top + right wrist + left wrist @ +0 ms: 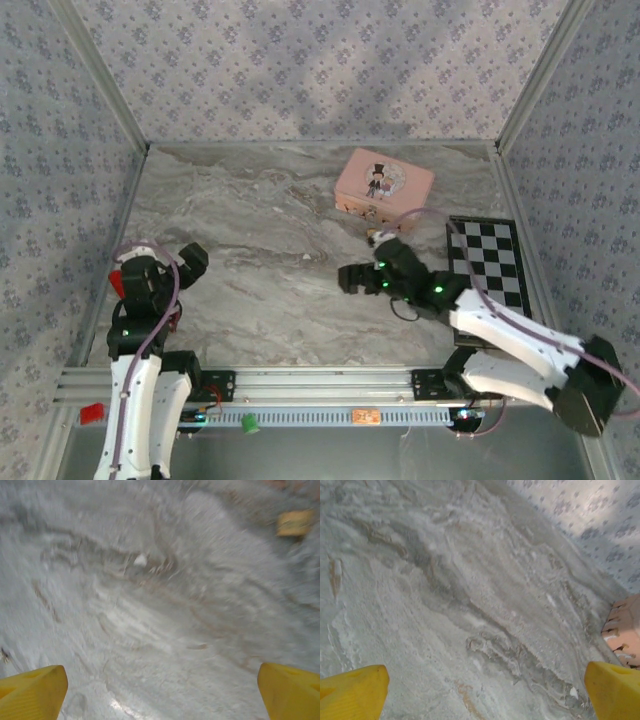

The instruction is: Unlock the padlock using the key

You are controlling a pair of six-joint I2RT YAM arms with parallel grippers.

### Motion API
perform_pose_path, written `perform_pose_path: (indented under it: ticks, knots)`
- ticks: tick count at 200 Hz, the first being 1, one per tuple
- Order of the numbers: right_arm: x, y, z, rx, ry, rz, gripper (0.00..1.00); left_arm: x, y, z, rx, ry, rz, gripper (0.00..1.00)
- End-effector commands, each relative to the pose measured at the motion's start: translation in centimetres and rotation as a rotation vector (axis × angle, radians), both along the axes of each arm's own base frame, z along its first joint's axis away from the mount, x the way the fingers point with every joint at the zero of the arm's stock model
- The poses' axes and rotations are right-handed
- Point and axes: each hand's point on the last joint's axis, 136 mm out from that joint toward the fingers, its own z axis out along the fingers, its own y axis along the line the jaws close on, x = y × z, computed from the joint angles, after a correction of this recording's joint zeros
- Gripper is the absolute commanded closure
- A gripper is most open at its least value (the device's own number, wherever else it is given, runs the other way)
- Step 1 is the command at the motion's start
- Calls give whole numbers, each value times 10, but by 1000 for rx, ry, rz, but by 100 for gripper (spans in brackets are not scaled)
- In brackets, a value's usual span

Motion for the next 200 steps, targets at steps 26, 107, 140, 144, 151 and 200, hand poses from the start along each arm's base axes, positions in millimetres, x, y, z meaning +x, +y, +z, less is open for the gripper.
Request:
perform_pose_path:
  ticks: [26, 107, 140, 144, 151, 200]
  knots:
    - [-7, 94, -5, -91, 22, 87, 1, -2, 16, 60, 70, -127, 78, 0]
    - [-50, 219, -55, -344, 108, 333, 8, -45, 37, 116, 160, -189, 197, 0]
    - [-68, 250, -72, -413, 145, 455, 14, -63, 37, 140, 181, -249, 194, 0]
    - [-72, 254, -75, -417, 155, 474, 15, -64, 38, 141, 185, -251, 194, 0]
    - [-76, 259, -78, -424, 168, 497, 16, -67, 39, 143, 191, -256, 199, 0]
    - [-95, 282, -97, -454, 259, 604, 29, -76, 43, 143, 205, -262, 219, 0]
